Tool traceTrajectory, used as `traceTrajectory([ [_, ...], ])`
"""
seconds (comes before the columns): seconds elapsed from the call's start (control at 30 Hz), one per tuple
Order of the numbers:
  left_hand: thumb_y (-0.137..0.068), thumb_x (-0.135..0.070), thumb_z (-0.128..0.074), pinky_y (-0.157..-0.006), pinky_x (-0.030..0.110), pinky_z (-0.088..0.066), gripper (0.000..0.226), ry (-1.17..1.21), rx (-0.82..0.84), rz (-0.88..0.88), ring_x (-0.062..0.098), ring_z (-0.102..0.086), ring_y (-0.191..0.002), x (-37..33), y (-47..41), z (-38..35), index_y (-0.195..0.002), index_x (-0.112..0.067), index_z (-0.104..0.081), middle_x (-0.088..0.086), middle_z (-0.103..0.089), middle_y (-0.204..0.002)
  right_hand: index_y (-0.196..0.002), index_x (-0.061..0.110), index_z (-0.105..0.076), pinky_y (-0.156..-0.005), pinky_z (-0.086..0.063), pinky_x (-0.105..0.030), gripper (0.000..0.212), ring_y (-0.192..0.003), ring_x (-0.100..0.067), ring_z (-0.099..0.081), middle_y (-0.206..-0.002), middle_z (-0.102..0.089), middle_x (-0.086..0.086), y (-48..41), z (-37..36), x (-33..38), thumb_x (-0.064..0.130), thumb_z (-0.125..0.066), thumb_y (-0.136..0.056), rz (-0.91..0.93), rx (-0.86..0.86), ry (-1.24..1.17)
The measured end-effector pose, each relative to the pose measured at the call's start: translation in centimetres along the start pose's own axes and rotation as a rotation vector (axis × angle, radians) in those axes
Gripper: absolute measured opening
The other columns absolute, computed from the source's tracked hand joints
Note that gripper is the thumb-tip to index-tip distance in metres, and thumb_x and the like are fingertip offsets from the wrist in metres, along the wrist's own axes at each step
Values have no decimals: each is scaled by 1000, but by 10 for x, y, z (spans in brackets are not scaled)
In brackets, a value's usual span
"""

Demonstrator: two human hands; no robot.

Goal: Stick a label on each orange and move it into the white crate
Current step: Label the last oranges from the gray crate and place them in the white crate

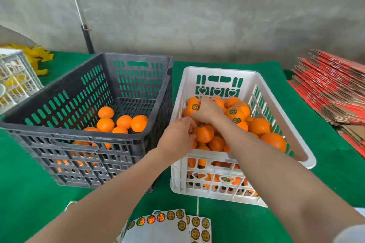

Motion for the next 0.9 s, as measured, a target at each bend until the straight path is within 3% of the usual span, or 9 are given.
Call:
traceTrajectory([
  [0.1,-89,-11,-55,-74,24,-40,23,12,-9,-11,18,-54,-93,-3,0,0,-113,-11,-56,5,-59,-108,-115,12,-48,-75,-46,-38,45,-95,-28,-54,-104,-58,-8,-2,-6,9,32,-64,-77,52,70,123],
  [0.2,-88,-7,-56,-78,23,-43,23,122,14,-39,19,-55,-96,-7,5,5,-111,-9,-56,5,-56,-108,-91,14,-52,-62,-42,-31,15,-85,-27,-56,-93,-57,-8,0,3,19,19,-60,-81,100,188,221],
  [0.3,-86,-4,-59,-70,12,-43,20,245,-118,-136,10,-56,-82,-3,16,37,-104,-12,-60,-5,-56,-96,-105,12,-57,-73,-46,-32,25,-99,-28,-56,-107,-59,-11,5,20,42,17,-64,-81,167,-44,31],
  [0.4,-84,-1,-60,-62,8,-44,33,283,-303,-214,2,-56,-67,17,20,94,-89,-34,-59,-18,-56,-79,-116,7,-58,-87,-37,-24,31,-108,-25,-54,-114,-60,-11,26,22,89,15,-62,-86,354,-358,-246],
  [0.47,-84,0,-60,-66,19,-50,42,310,-349,-140,2,-58,-62,43,13,132,-76,-42,-59,-18,-59,-71,-110,5,-60,-87,-39,-29,24,-104,-25,-54,-108,-61,-12,42,8,124,12,-60,-87,504,-351,-277],
  [0.53,-84,1,-59,-68,29,-49,39,238,-326,-31,18,-62,-69,76,-1,160,-77,-37,-57,-13,-59,-71,-110,3,-60,-86,-42,-36,24,-104,-29,-53,-108,-60,-14,50,-11,151,9,-58,-87,597,-292,-275],
  [0.67,-86,-8,-60,-78,26,-43,19,-227,106,155,22,-61,-100,148,-35,182,-103,-16,-66,2,-66,-100,-122,7,-51,-93,-39,-43,31,-114,-29,-46,-122,-53,-12,42,-40,183,15,-54,-92,624,-128,-147],
  [0.8,-90,-21,-64,-93,32,-44,42,-558,760,122,24,-53,-110,188,-64,156,-129,-10,-52,7,-56,-128,-134,14,-38,-94,-38,-41,43,-121,-28,-40,-134,-44,-9,32,-57,187,19,-50,-93,550,5,60],
  [0.9,-90,-37,-63,-85,33,-42,57,-835,1025,141,29,-49,-119,214,-77,123,-137,-11,-45,7,-48,-137,-133,15,-37,-89,-39,-40,42,-117,-27,-41,-131,-44,-8,31,-63,186,20,-48,-93,547,33,203],
])
Point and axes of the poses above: each hand's wrist, its own y-axis away from the middle knuckle, its own z-axis out of the back of the hand, x = y × z, the point moved 1 cm from there along -y, towards the middle knuckle
